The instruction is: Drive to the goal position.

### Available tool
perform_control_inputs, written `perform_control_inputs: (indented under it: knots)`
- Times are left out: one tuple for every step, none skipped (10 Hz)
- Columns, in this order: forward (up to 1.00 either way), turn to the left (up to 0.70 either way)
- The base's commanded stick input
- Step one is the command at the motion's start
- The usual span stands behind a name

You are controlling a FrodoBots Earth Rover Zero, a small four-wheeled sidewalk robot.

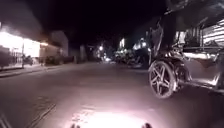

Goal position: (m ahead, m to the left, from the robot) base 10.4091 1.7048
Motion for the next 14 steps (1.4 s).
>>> perform_control_inputs:
  knots:
    - [0.85,-0.34]
    - [0.85,-0.34]
    - [0.85,-0.34]
    - [0.85,-0.34]
    - [0.85,-0.11]
    - [0.85,0.0]
    - [0.85,-0.05]
    - [0.85,-0.31]
    - [0.85,-0.34]
    - [0.85,-0.34]
    - [0.36,-0.15]
    - [0.38,0.0]
    - [0.85,-0.07]
    - [0.85,-0.2]
